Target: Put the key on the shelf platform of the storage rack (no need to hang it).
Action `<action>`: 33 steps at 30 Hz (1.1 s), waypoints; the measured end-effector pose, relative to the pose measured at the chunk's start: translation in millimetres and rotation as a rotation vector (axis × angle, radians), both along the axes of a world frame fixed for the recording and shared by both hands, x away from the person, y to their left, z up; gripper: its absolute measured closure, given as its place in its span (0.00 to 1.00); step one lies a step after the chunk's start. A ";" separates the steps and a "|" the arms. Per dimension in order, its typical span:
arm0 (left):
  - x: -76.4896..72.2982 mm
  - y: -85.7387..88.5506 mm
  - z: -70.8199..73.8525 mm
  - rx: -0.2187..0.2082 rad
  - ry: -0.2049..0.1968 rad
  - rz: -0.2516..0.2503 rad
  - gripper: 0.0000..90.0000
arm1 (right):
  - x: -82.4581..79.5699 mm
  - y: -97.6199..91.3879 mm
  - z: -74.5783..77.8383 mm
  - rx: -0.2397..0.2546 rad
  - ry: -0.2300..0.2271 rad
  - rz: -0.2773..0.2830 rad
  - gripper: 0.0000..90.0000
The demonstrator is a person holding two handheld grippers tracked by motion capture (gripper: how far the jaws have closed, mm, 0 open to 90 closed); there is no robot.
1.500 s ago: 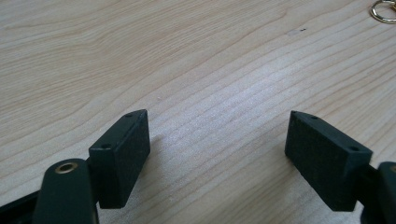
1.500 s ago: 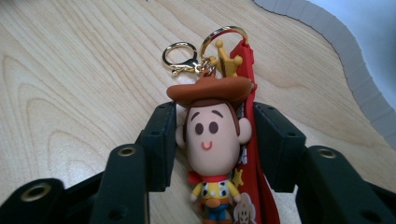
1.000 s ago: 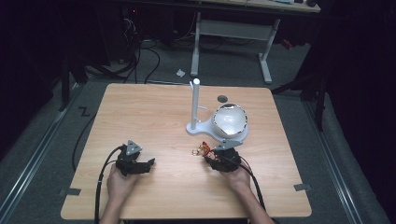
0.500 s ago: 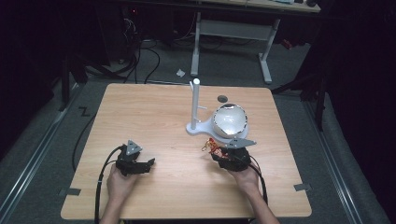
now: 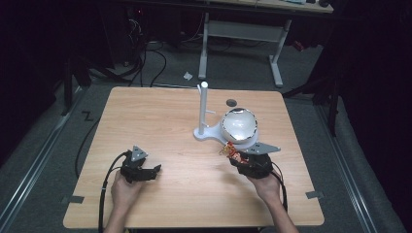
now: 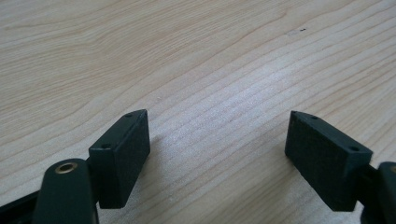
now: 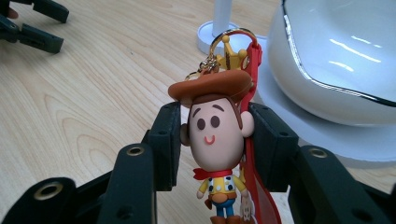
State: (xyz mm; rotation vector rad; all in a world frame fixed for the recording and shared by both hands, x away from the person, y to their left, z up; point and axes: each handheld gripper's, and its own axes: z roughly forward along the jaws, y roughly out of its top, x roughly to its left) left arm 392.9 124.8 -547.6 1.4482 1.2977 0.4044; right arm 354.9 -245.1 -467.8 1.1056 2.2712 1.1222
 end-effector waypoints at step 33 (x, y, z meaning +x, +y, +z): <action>0.0 0.0 0.0 -0.001 0.001 0.001 0.25 | 31.4 -40.0 44.1 0.043 0.003 -0.078 0.64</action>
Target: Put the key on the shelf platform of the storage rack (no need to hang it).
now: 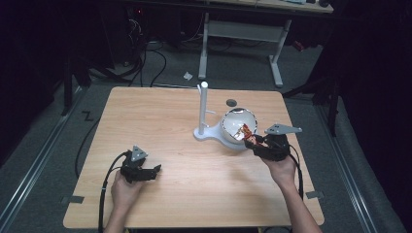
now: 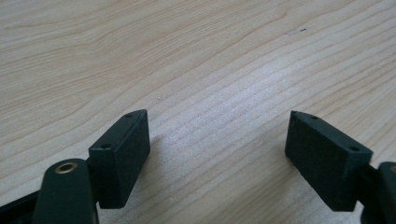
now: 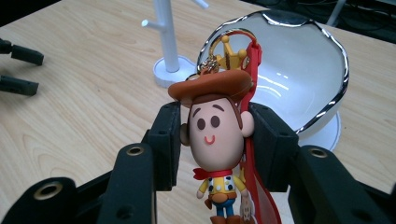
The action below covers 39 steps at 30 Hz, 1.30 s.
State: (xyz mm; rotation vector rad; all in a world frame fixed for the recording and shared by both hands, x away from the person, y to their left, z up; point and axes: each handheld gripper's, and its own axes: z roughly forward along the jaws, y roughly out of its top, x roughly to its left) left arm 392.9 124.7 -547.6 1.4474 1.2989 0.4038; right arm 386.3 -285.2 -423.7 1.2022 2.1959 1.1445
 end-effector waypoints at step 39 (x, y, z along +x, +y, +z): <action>0.4 0.0 0.1 0.001 0.001 0.004 0.25 | 72.6 11.3 3.0 -0.051 0.070 0.001 0.63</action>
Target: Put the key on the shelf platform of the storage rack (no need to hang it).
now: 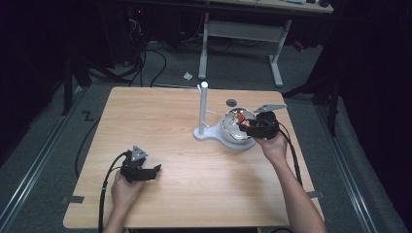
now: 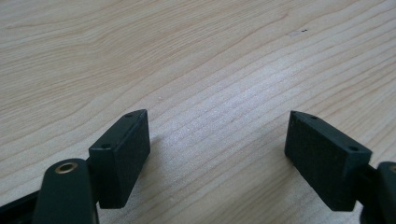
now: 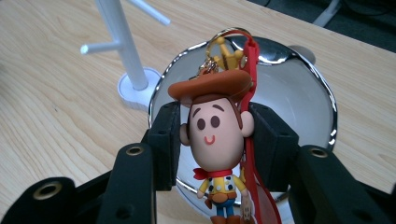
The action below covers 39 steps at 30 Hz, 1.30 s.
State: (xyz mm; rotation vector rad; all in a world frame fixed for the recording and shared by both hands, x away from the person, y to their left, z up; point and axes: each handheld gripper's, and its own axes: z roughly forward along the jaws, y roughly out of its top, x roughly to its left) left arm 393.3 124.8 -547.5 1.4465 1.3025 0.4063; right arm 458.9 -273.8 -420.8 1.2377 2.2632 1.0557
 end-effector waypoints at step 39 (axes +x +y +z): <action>0.0 0.0 0.0 0.000 0.000 0.000 0.25 | 25.5 18.2 -26.3 -0.043 0.072 -0.036 0.63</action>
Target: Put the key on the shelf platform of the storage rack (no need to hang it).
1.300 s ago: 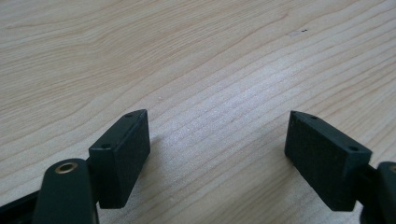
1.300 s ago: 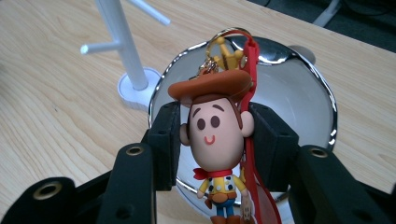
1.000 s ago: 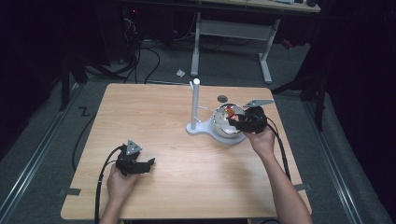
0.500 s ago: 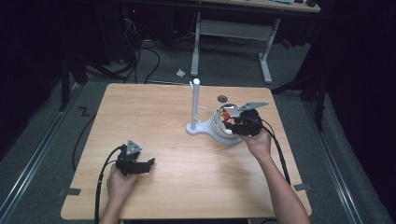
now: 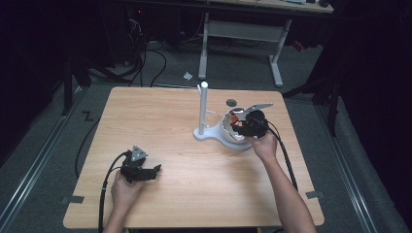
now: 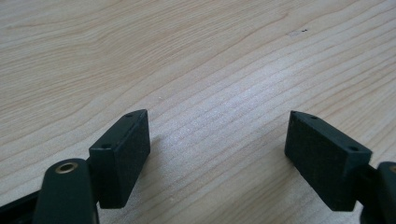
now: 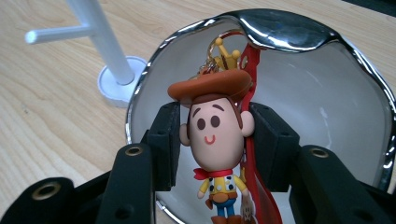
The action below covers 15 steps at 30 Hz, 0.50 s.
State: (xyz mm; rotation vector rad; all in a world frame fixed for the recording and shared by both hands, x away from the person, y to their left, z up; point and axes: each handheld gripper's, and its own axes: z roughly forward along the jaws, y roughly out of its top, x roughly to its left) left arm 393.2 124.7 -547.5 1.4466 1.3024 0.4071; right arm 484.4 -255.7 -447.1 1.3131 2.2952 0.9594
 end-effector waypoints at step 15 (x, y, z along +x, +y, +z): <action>-0.1 0.0 0.0 0.000 -0.001 0.000 0.25 | -11.5 -12.5 5.4 0.036 -0.014 -0.020 0.50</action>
